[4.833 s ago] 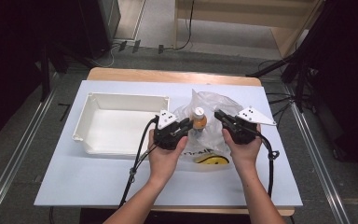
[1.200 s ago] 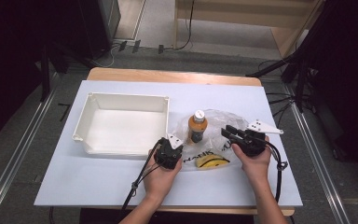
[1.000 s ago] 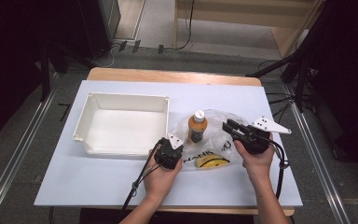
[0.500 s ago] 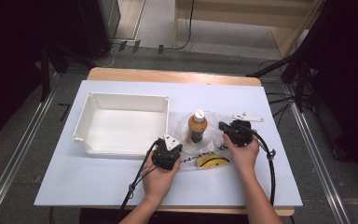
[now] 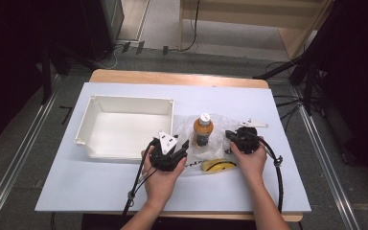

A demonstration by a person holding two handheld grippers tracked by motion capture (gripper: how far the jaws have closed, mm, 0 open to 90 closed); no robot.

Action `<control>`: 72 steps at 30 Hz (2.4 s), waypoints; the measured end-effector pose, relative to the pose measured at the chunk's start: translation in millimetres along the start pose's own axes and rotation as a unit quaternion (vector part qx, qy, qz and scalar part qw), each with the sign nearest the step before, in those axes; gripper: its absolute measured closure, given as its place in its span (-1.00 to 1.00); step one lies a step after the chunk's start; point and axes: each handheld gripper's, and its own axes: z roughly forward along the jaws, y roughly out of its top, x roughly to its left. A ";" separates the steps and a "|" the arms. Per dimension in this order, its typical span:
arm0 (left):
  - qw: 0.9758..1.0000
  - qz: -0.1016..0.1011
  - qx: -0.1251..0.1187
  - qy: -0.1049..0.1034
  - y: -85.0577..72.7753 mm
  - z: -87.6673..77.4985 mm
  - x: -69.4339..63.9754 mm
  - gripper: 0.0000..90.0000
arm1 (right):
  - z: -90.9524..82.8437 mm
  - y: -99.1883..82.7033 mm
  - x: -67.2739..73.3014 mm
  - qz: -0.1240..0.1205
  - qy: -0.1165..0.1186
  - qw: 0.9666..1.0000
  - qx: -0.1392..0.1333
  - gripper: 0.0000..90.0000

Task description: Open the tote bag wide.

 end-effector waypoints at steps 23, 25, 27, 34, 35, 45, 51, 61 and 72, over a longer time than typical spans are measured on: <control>0.999 -0.008 0.039 0.029 5.0 22.5 -3.3 0.57 | -2.9 -2.6 -1.2 0.001 0.013 1.000 -0.010 1.00; 0.999 -0.013 0.045 0.027 3.9 24.4 -0.5 0.98 | -3.0 -2.6 -1.4 0.002 0.013 1.000 -0.011 1.00; 0.998 -0.012 0.046 0.030 3.5 24.4 0.2 1.00 | -2.9 -2.5 -1.4 0.002 0.012 1.000 -0.012 1.00; 0.998 0.005 0.058 0.035 -13.1 28.8 -11.0 1.00 | -3.7 -2.9 -1.1 0.001 0.012 1.000 -0.014 1.00; 0.998 0.005 0.058 0.035 -13.1 28.8 -11.0 1.00 | -3.7 -2.9 -1.1 0.001 0.012 1.000 -0.014 1.00; 0.994 0.006 0.107 0.029 -34.8 36.3 -10.9 1.00 | -3.9 -3.1 -1.3 0.000 0.010 1.000 -0.016 1.00; 0.992 -0.006 0.126 0.021 -38.6 32.6 -3.5 1.00 | -5.2 -3.3 -3.2 0.005 0.011 1.000 -0.017 1.00; 0.994 0.004 0.104 -0.022 -38.9 21.6 2.5 1.00 | -16.0 -4.8 -6.9 -0.006 0.026 0.999 -0.037 0.90; 0.992 0.002 0.038 -0.122 -38.9 -9.1 19.7 0.58 | -56.2 6.2 2.1 -0.058 0.086 0.989 -0.109 0.38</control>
